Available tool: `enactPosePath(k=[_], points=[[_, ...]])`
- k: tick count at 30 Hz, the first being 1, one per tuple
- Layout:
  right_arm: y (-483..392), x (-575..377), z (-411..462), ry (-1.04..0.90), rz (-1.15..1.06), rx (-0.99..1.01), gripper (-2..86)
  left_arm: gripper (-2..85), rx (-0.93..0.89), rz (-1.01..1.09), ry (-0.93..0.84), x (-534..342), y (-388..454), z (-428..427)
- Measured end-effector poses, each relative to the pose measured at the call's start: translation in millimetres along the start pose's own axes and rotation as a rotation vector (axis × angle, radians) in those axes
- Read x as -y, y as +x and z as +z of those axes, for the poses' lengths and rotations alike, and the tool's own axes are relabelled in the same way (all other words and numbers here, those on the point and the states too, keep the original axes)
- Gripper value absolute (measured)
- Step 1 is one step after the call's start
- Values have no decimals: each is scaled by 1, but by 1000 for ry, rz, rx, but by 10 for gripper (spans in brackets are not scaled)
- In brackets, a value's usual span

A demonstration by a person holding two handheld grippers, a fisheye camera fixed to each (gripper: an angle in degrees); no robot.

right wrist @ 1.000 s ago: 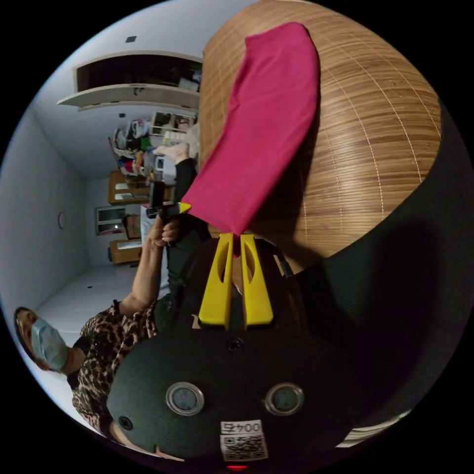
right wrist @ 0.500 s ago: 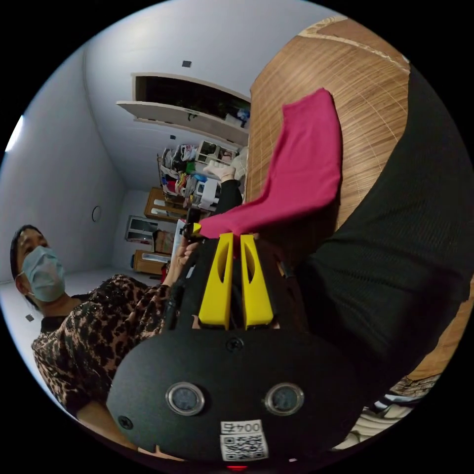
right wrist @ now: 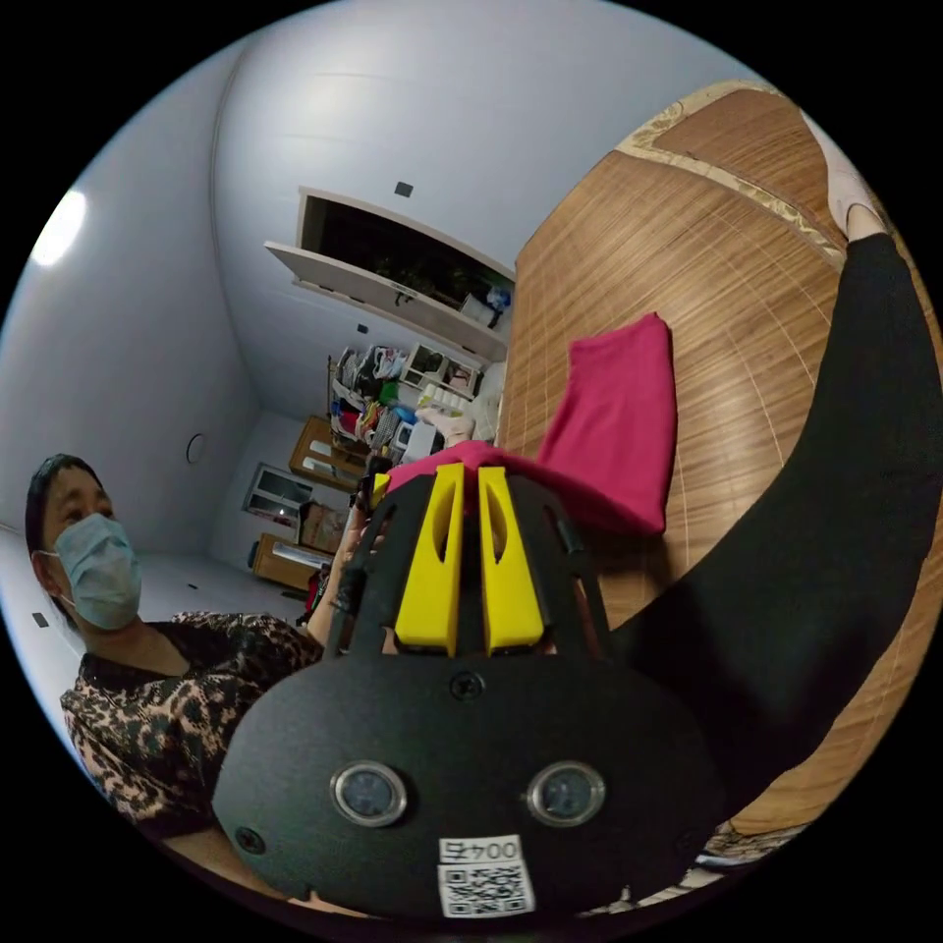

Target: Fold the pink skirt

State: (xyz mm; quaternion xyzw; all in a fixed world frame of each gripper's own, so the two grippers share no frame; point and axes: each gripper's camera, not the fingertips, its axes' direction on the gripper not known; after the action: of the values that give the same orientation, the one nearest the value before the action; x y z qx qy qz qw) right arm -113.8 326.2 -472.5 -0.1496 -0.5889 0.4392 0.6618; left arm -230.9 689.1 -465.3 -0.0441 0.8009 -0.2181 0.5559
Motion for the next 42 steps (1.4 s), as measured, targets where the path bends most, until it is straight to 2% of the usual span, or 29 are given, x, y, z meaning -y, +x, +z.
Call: enactPosePath(k=[10,20,24,27,31,37,40,42], points=[[67,106,52,-34,55,-42,39,34,161,-29,30,110,-24,9],[184,191,146,-76,181,-114,41,39,262,-178,18,204,-113,27],[201,194,177,-10,176,-260,56,43,241,-220,28,220,-147,38],[187,180,190,114,93,-418,86,53,195,-226,59,225,-159,42],[166,160,220,139,-32,-553,94,58,159,-207,114,223,-161,43],[154,120,312,-68,-217,-679,85,54,211,-121,166,186,-141,37],[163,110,344,-127,-246,-669,82,51,288,-11,99,148,-118,47],[173,105,368,-175,-279,-685,81,55,401,37,7,110,-104,66]])
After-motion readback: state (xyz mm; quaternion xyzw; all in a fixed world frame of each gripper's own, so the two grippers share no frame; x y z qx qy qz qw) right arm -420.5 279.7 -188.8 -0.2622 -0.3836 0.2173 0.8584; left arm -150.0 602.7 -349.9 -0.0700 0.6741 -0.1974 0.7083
